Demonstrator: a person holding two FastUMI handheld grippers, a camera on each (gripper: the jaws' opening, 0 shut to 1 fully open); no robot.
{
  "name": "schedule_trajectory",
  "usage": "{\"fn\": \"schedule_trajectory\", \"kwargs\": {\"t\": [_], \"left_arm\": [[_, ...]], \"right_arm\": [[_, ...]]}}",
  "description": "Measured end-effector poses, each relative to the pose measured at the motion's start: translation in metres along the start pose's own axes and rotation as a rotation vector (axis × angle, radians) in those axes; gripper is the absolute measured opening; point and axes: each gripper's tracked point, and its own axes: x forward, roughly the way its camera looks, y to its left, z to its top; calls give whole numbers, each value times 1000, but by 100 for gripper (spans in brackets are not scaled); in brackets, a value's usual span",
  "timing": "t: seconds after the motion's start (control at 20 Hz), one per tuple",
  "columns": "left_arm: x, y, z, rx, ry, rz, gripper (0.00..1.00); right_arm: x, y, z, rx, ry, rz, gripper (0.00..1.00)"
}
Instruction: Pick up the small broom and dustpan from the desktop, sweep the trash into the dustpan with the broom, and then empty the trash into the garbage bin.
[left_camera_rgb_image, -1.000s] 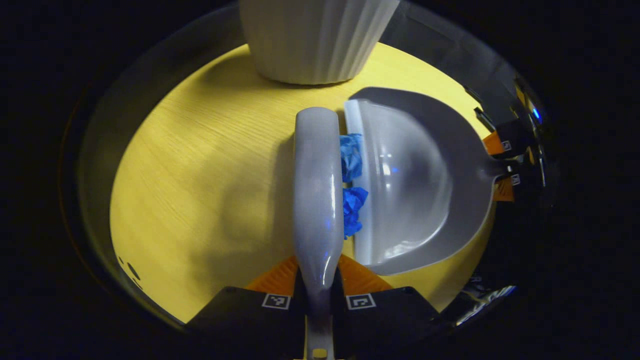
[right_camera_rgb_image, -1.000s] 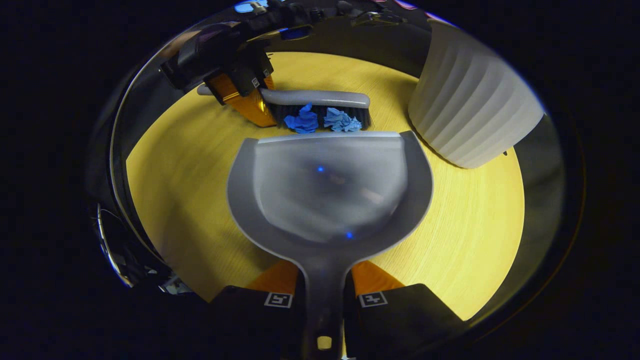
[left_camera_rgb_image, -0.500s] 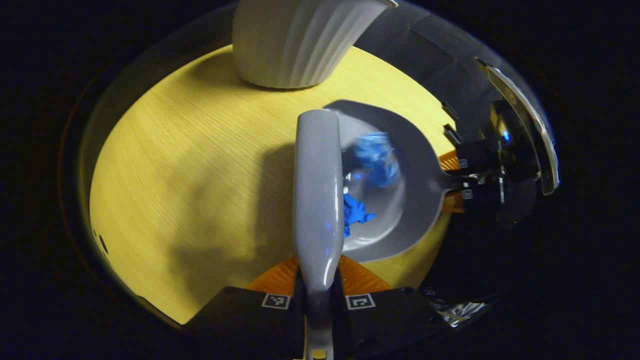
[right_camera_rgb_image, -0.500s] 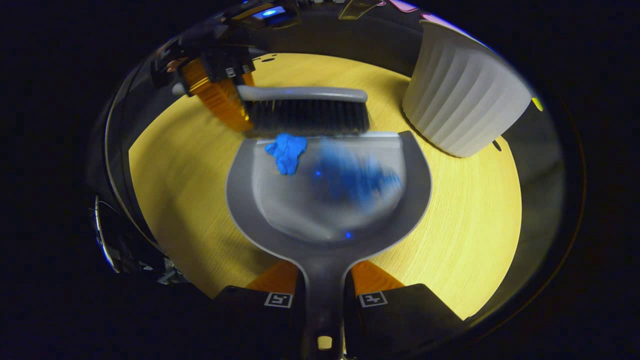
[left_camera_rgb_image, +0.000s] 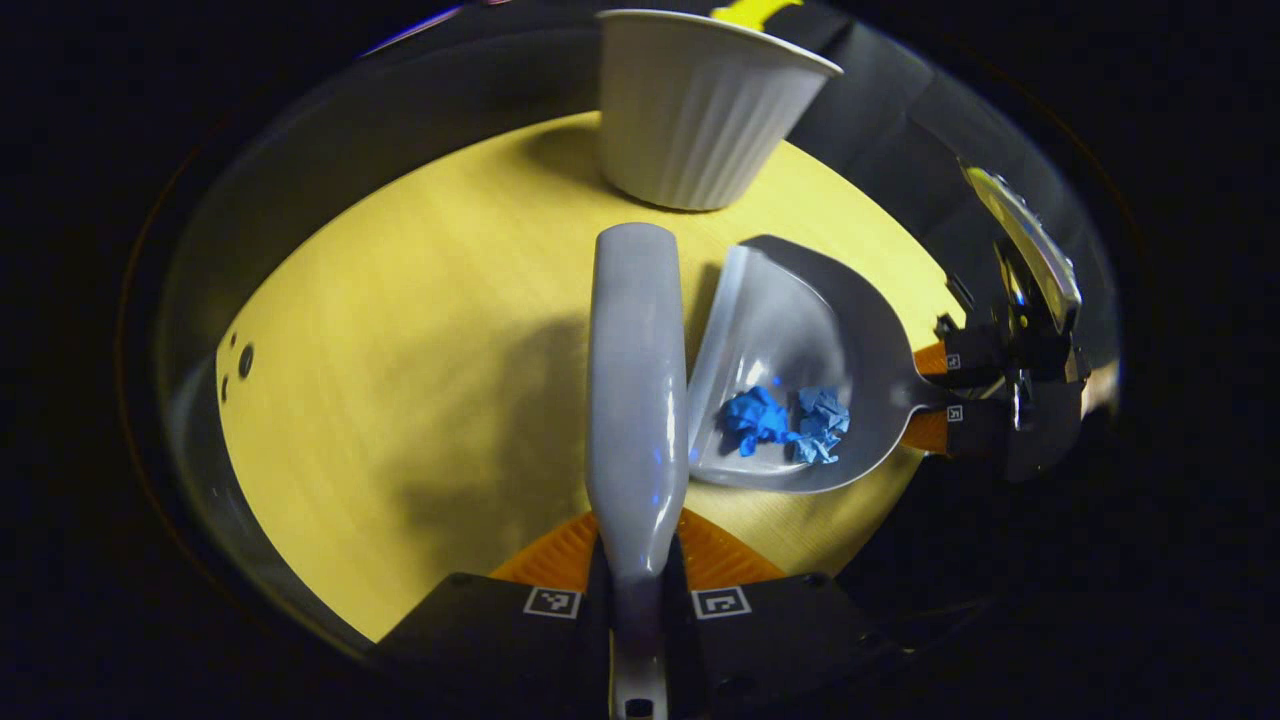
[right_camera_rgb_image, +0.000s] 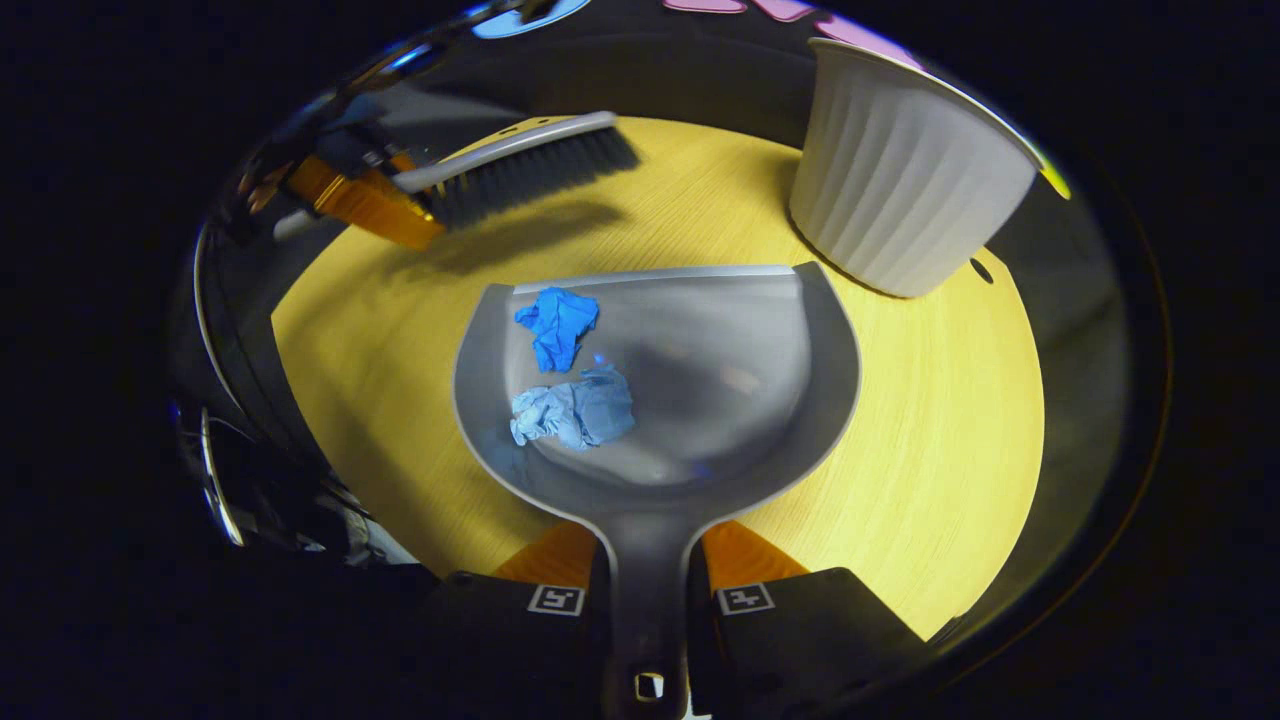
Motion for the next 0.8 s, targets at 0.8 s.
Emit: {"fn": "schedule_trajectory", "kwargs": {"t": [0.8], "left_arm": [[21,60,-111,-93,11,-13,27]], "right_arm": [[-69,12,16,237,-89,-109,33]]}}
